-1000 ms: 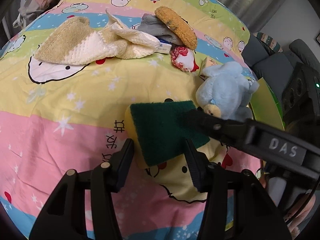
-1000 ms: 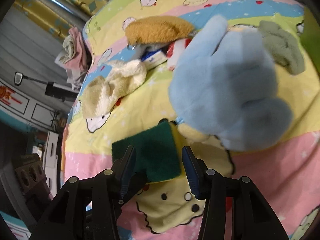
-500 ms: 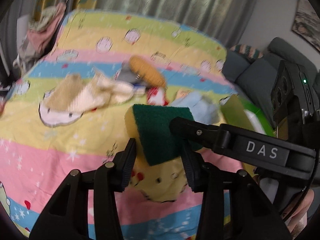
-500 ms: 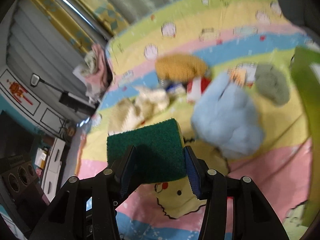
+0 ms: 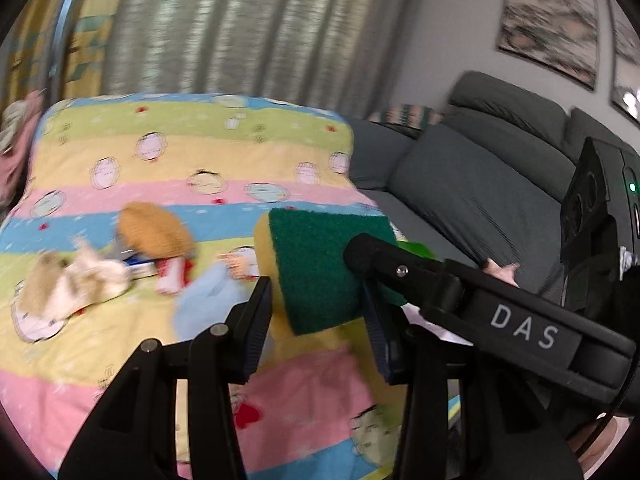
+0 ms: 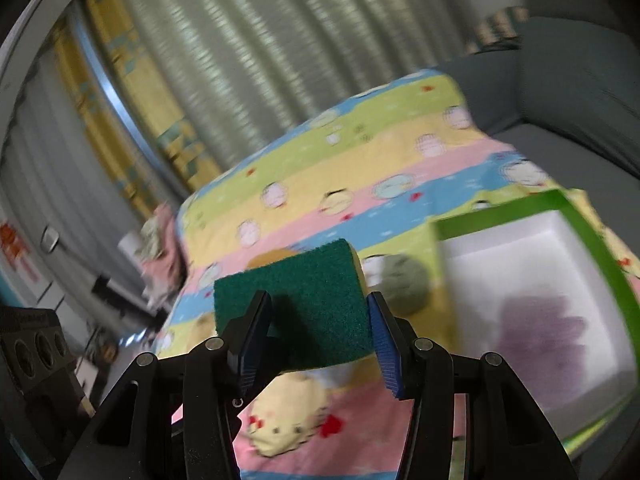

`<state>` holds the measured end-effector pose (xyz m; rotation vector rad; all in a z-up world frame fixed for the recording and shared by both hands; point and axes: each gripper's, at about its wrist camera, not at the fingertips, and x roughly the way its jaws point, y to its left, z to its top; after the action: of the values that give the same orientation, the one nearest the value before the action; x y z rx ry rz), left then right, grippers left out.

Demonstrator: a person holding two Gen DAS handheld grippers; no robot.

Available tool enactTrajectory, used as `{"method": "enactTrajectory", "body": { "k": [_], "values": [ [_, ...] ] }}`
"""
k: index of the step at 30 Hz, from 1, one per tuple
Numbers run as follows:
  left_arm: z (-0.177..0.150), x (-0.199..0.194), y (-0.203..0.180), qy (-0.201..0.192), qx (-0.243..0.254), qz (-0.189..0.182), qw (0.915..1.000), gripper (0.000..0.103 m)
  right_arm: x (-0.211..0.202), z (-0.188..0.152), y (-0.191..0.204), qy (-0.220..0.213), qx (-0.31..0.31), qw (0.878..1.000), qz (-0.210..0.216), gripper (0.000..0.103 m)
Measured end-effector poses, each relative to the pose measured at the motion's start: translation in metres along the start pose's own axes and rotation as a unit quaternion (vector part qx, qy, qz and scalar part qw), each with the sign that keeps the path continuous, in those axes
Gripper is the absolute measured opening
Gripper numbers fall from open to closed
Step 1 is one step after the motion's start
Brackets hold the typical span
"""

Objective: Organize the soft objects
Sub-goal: 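Lower the sponge into the box and open the right tool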

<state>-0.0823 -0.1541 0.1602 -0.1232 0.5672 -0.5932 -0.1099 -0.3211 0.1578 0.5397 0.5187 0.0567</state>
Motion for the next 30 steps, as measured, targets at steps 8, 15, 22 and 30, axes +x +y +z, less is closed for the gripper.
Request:
{"method": "enactTrajectory", "body": {
  "k": [8, 15, 22, 30],
  "values": [
    [0.002, 0.053, -0.070, 0.052, 0.038, -0.087, 0.9941, 0.042, -0.030, 0.010, -0.071, -0.030, 0.070, 0.992, -0.103, 0.052],
    [-0.011, 0.096, -0.109, 0.127, 0.040, -0.149, 0.9798, 0.041, -0.041, 0.008, -0.121, 0.005, 0.111, 0.979, -0.169, 0.052],
    [-0.033, 0.125, -0.129, 0.201, 0.032, -0.162, 0.9656, 0.041, -0.028, -0.004, -0.159, 0.065, 0.159, 0.963, -0.209, 0.052],
    [-0.043, 0.142, -0.136, 0.249, 0.036, -0.158, 0.9548, 0.041, -0.016, -0.013, -0.173, 0.095, 0.175, 0.953, -0.226, 0.052]
  ]
}}
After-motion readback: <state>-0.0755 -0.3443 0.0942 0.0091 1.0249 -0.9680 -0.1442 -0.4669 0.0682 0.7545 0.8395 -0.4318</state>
